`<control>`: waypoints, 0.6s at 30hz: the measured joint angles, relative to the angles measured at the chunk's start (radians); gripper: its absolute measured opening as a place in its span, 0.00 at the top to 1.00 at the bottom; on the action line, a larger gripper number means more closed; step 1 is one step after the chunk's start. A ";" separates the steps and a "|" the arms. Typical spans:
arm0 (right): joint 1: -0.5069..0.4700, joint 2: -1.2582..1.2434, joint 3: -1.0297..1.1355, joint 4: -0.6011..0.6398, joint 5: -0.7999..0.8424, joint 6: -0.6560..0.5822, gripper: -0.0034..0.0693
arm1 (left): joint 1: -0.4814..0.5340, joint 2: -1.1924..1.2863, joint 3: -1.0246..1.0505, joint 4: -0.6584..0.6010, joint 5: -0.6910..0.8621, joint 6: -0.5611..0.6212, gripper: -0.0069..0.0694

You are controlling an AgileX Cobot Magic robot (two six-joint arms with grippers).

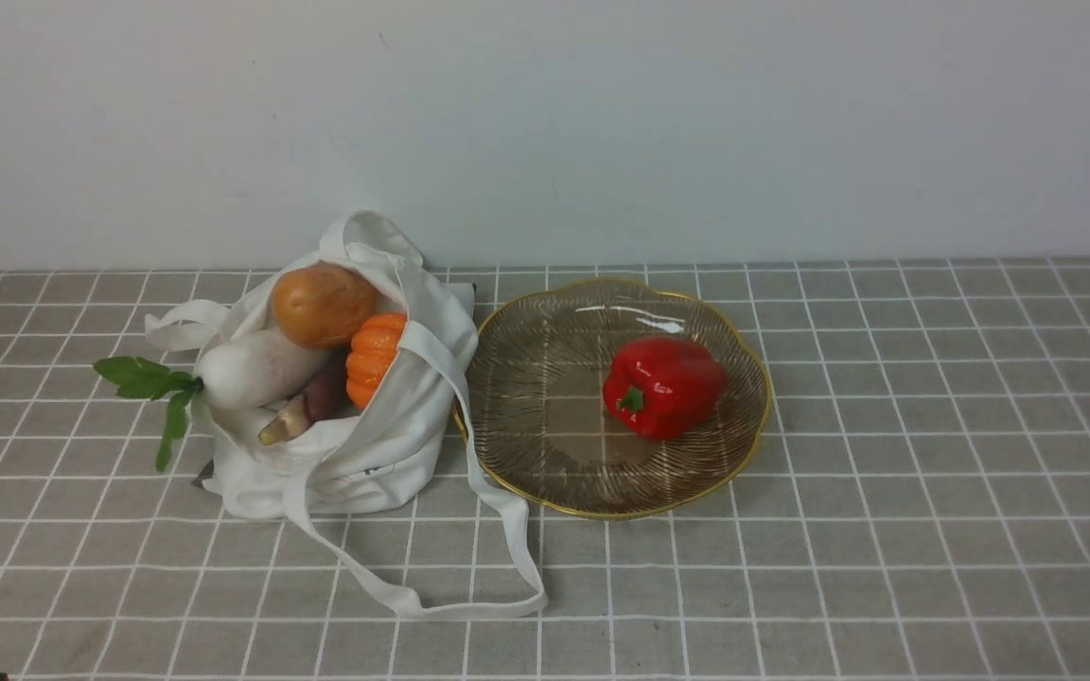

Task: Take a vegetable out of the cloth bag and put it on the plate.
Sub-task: Use the left arm to grab a white radish from the bag

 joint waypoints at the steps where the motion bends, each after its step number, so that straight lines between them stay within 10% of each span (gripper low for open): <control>1: 0.000 0.000 0.000 0.000 0.000 0.000 0.97 | 0.000 0.000 0.000 0.000 0.000 0.000 0.91; 18: 0.000 0.000 0.000 0.000 0.000 0.000 0.97 | 0.000 0.000 0.000 -0.130 0.001 -0.082 0.91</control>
